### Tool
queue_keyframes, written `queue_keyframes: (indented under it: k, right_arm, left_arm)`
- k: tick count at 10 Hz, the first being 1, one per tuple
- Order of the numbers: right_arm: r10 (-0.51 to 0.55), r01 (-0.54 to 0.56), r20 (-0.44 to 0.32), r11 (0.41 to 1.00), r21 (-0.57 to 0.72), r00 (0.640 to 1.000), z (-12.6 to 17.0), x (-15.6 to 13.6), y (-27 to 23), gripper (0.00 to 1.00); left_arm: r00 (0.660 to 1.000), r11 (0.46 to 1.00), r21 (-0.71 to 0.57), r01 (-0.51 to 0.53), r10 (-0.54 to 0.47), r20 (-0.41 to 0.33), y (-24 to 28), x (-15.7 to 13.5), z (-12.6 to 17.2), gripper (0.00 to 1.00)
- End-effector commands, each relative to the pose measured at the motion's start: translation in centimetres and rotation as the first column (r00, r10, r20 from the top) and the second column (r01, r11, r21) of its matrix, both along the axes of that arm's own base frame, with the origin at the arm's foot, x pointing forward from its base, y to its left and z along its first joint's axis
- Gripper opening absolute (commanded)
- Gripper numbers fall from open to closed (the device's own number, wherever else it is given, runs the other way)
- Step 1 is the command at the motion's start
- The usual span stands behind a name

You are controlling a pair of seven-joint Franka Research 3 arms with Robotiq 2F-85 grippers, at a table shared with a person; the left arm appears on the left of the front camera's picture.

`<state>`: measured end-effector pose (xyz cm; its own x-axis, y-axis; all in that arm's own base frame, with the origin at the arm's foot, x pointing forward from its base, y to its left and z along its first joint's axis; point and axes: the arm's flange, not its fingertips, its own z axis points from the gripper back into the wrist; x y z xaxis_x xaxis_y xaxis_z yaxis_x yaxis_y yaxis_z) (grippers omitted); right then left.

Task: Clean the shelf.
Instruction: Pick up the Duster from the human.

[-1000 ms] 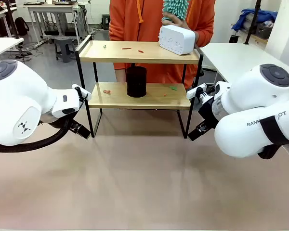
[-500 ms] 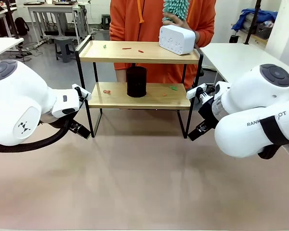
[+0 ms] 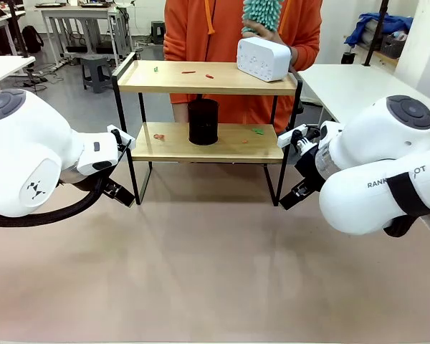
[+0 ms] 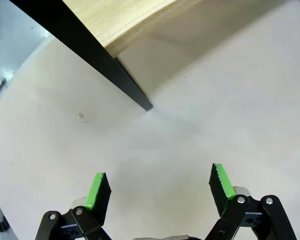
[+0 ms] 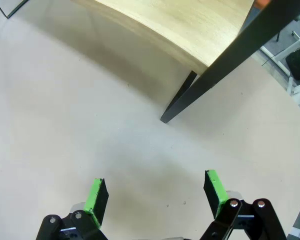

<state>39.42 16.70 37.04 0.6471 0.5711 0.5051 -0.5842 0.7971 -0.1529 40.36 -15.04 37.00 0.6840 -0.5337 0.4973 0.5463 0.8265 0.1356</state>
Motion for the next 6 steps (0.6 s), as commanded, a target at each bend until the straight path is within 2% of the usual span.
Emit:
queue_keyframes:
  k: [1, 3, 4, 5, 6]
  right_arm:
    - [0.000, 0.000, 0.000, 1.000, 0.001, 1.000, 0.0, 0.0, 0.0, 1.00]
    - [0.000, 0.000, 0.000, 1.000, 0.000, 1.000, 0.0, 0.0, 0.0, 1.00]
    - [-0.011, 0.023, -0.194, 0.998, 0.058, 0.981, 2.1, -1.4, -2.2, 1.00]
    - [-0.033, 0.085, -0.254, 0.977, 0.197, 0.967, 4.8, -3.6, -5.2, 1.00]
    - [-0.117, 0.206, -0.288, 0.930, 0.304, 0.950, 6.8, -6.1, -8.4, 1.00]
  left_arm:
    - [1.000, 1.000, 0.000, 0.001, -0.001, 0.000, 0.0, 0.0, 0.0, 1.00]
    - [1.000, 1.000, 0.000, 0.000, 0.000, 0.000, 0.0, 0.0, 0.0, 1.00]
    - [0.987, 0.988, -0.103, 0.117, -0.127, -0.101, 1.7, -2.0, 2.0, 1.00]
    - [0.965, 0.978, -0.178, 0.113, -0.151, -0.214, 3.9, -3.9, 4.2, 1.00]
    - [0.960, 0.943, -0.314, 0.107, -0.181, -0.215, 7.2, -5.3, 5.6, 1.00]
